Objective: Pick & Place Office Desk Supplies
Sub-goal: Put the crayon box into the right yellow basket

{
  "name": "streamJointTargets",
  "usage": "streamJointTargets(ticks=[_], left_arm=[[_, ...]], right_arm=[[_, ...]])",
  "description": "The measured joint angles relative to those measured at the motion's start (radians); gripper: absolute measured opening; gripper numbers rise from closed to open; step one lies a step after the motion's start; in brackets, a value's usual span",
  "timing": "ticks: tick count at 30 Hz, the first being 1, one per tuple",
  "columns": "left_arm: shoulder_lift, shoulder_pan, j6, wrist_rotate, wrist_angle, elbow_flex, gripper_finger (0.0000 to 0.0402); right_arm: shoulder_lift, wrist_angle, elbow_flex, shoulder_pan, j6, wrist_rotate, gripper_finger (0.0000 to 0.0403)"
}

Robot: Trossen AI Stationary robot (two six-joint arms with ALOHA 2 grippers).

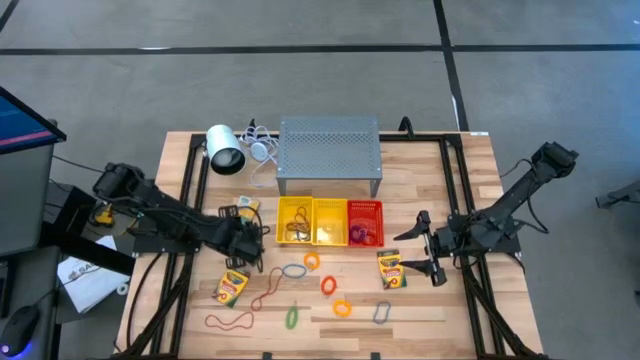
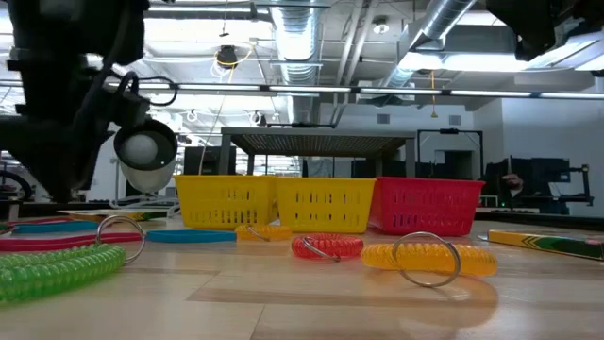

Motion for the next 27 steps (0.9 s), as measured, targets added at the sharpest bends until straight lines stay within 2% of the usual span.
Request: streamJointTargets(ticks=[7, 12, 21, 27], left_arm=[[0.107, -0.094, -0.127, -0.114, -0.076, 0.039, 0.0205], [0.178, -0.145, -0.168, -0.181, -0.097, 0.062, 0.0205], [0.294, -0.2, -0.247, -0.192, -0.117, 0.07, 0.0205], [0.304, -0.213, -0.295, -0.189, -0.117, 0.069, 0.0205]], right_arm=[[0.0, -0.01, 0.0, 0.001, -0.015, -0.004, 0.0291], [0.0, -0.011, 0.0, 0.002, 0.008, -0.054, 0.0291], [0.001, -0.015, 0.0, 0.042, 0.03, -0.086, 0.0291], [0.001, -0.015, 0.0, 0.087, 0.03, -0.087, 0.0291]])
